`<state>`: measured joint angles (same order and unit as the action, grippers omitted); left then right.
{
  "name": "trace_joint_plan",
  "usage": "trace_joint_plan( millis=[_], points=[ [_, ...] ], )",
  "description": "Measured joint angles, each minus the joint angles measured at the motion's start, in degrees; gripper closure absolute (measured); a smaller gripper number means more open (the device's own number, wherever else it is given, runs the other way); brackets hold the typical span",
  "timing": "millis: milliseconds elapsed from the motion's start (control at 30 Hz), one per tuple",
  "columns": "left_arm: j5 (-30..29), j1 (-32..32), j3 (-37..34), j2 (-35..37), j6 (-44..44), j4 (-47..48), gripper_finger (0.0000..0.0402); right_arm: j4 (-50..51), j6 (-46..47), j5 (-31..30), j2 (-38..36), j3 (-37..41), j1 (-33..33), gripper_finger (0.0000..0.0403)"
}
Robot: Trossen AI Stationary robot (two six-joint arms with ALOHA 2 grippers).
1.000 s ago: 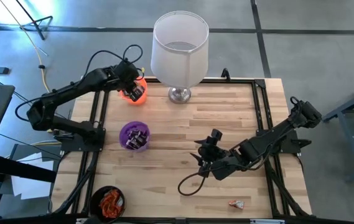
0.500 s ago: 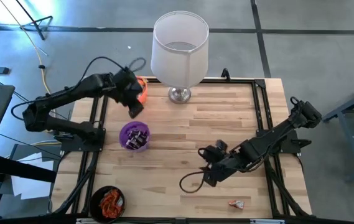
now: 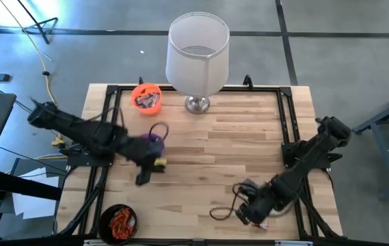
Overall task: Sort candy
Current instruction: Put the orange chocolate into the black bucket
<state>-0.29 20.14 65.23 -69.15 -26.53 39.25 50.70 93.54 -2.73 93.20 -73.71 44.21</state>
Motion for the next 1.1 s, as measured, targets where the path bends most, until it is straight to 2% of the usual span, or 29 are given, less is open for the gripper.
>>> trace_joint_plan(
  millis=[67, 167, 233, 333, 567, 733, 867, 1100],
  points=[
    [-5.0, 4.8, 0.0, -0.3, -0.2, -2.7, 0.0339, 0.0, 4.1, 1.6, 2.2, 0.0, 1.8, 0.0175],
    [-11.6, 10.0, 0.0, -0.7, 1.2, -6.2, 0.0339, -0.3, 7.4, 7.2, 5.5, 0.0, 3.4, 0.0175],
    [-14.7, 12.4, 0.0, -0.9, 2.6, -7.6, 0.0339, -0.4, 8.1, 11.0, 7.7, 0.0, 4.2, 0.0175],
    [-17.5, 14.4, 0.0, -0.9, 3.1, -8.4, 0.0339, -1.5, 8.0, 13.6, 10.6, 0.0, 4.7, 0.0175],
    [-18.5, 16.1, 0.0, -1.0, 1.5, -9.3, 0.0339, -8.1, -2.3, 14.0, 14.0, 0.0, 5.0, 0.0176],
    [-18.8, 16.8, 0.0, -1.0, 0.1, -9.4, 0.0339, -3.8, -7.1, 18.5, 15.7, 0.0, 5.2, 0.0176],
    [-20.4, 17.2, 0.0, -1.0, -0.4, -9.4, 0.0339, -1.2, -10.8, 17.7, 16.2, 0.0, 5.4, 0.0176],
    [-20.5, 17.2, 0.0, -1.0, -0.4, -9.6, 0.0339, -4.0, -14.8, 17.8, 19.0, 0.0, 5.4, 0.0176]
  ],
)
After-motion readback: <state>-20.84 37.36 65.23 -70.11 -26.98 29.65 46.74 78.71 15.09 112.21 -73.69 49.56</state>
